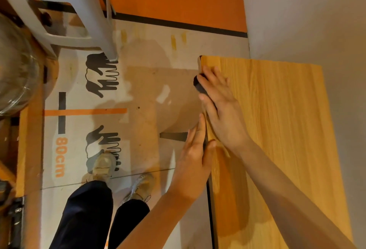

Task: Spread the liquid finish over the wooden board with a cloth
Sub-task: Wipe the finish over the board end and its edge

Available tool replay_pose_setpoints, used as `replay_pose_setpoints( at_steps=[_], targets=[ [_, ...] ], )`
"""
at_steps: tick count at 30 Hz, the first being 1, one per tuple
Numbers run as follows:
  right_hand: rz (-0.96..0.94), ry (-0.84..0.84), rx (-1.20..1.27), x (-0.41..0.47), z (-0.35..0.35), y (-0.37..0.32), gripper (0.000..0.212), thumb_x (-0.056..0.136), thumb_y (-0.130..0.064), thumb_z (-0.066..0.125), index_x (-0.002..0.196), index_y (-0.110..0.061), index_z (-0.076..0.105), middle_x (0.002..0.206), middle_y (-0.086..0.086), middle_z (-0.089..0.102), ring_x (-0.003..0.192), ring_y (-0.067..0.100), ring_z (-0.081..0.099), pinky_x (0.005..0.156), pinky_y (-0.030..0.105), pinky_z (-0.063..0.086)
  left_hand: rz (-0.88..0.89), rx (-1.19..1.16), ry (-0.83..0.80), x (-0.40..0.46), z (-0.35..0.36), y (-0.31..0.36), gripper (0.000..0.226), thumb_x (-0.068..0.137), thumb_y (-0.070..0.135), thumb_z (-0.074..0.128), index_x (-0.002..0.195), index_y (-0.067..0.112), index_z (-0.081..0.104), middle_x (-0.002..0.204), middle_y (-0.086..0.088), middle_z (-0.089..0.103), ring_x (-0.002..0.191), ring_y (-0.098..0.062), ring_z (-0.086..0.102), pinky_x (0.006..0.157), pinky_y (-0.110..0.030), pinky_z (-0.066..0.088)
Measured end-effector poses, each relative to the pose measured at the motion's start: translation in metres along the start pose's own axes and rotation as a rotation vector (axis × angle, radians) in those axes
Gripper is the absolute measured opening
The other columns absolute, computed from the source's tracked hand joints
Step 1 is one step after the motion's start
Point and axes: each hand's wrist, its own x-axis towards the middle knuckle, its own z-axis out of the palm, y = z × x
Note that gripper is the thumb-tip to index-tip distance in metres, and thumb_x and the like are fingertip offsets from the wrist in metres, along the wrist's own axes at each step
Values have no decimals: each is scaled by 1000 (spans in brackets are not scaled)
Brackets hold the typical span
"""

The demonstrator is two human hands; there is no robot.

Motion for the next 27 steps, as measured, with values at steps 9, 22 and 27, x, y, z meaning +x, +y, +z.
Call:
replay_pose_setpoints(
  at_steps=[9,22,27],
  targets=[
    [298,200,74,55,-2,13,43,105,-25,37,146,-12,39,157,7,30,149,23,15,123,39,8,-98,148,-36,6,-11,-3,73,94,65,33,156,47,-3,166,20,15,151,5,16,110,1,13],
    [707,396,319,-16,2,-36,52,103,-34,27,152,-18,27,161,-6,15,148,4,5,120,19,4,147,349,-152,48,-75,37,64,103,12,54,153,37,20,164,11,28,149,2,26,109,3,16],
    [812,363,356,-35,-1,-55,47,104,-21,31,151,-13,29,160,-2,18,148,8,12,111,3,1,285,565,-275,63,-80,55,60,106,17,46,158,30,18,165,22,7,150,10,9,108,6,6]
  ],
)
